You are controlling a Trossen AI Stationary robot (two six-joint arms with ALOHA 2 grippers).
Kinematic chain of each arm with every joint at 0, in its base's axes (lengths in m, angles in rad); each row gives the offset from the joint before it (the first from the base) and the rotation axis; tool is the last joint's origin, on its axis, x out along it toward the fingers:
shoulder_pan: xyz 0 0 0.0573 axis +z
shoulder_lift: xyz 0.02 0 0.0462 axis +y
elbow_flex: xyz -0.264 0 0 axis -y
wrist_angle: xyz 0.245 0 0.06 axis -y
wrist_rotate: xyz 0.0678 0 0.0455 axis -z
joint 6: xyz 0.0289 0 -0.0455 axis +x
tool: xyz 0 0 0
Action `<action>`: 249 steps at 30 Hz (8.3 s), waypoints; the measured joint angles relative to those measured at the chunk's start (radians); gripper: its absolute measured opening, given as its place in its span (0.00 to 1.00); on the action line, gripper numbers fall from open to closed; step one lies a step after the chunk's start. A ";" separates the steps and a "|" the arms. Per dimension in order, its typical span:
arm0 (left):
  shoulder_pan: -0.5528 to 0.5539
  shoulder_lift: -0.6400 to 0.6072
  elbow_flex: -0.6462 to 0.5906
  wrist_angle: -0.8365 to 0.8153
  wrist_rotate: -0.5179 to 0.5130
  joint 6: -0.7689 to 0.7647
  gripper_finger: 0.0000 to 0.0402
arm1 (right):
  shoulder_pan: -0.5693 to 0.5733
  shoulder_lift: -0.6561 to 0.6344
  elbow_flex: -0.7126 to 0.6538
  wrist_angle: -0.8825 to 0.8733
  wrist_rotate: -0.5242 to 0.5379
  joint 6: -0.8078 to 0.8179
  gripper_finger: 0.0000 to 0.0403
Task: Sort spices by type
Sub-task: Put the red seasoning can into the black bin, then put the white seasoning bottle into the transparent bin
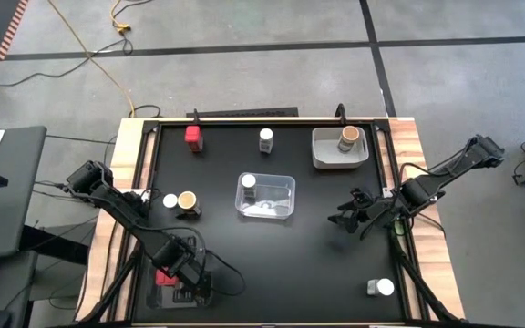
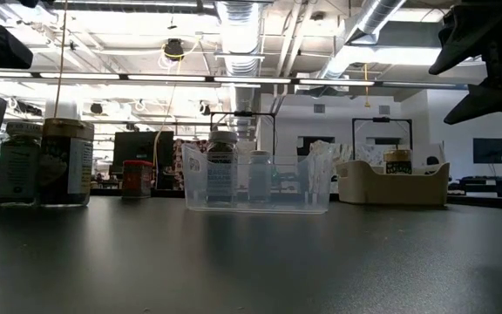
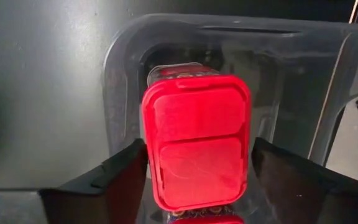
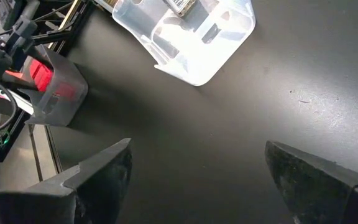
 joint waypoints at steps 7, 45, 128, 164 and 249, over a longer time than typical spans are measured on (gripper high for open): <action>0.000 0.000 0.000 0.008 0.006 0.014 0.79 | 0.000 0.000 0.000 0.000 0.000 0.000 0.96; 0.064 -0.087 0.188 -0.199 -0.371 0.467 0.79 | -0.160 0.257 -0.002 0.275 0.000 0.058 0.96; 0.377 -0.880 -0.600 0.687 -0.473 0.369 0.79 | -0.899 0.929 1.181 -0.325 -0.623 -1.329 0.53; 0.377 -0.880 -0.599 0.671 -0.492 0.469 0.79 | -0.651 1.080 0.797 0.025 -0.526 -1.227 0.53; 0.384 -0.868 -0.599 0.692 -0.522 0.223 0.94 | -0.203 0.623 0.748 -0.424 -0.103 -0.322 0.70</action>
